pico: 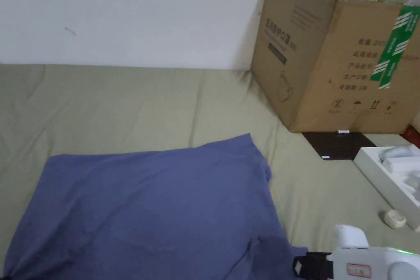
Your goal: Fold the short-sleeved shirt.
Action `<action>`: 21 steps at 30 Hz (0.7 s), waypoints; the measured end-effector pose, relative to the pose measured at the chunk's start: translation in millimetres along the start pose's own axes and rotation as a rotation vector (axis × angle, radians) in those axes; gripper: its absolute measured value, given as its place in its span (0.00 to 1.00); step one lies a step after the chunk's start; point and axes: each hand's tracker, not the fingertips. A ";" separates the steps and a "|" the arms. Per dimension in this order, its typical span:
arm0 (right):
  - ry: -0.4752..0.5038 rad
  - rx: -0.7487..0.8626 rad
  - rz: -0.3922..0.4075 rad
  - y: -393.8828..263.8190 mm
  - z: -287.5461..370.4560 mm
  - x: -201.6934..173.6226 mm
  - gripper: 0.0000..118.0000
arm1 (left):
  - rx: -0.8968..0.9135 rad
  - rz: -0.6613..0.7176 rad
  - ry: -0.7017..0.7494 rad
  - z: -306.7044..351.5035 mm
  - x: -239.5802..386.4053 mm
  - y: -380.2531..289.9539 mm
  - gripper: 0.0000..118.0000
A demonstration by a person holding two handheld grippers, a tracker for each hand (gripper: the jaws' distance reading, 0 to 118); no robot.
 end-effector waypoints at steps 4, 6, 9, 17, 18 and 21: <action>-0.160 -0.202 0.037 -1.6 -36.4 4.0 0.99 | -0.003 0.012 0.003 -5.9 -5.6 6.3 0.03; -0.185 -0.193 0.124 -2.6 -46.1 2.7 0.99 | -0.013 -0.004 0.019 -13.0 -8.2 5.9 0.03; -0.199 -0.223 0.121 -4.5 -74.5 10.7 0.98 | -0.035 -0.009 0.034 -18.5 -7.1 4.2 0.03; -0.118 -0.228 0.136 -10.9 -42.7 -4.5 0.06 | -0.086 0.044 0.051 -35.0 -28.4 -1.3 0.03; -0.082 -0.220 0.110 -10.0 -38.1 -5.7 0.07 | -0.088 0.052 0.047 -36.3 -32.5 -1.3 0.03; -0.113 -0.183 0.143 -1.4 -25.6 3.2 0.06 | -0.085 0.062 0.040 -34.9 -35.5 4.1 0.03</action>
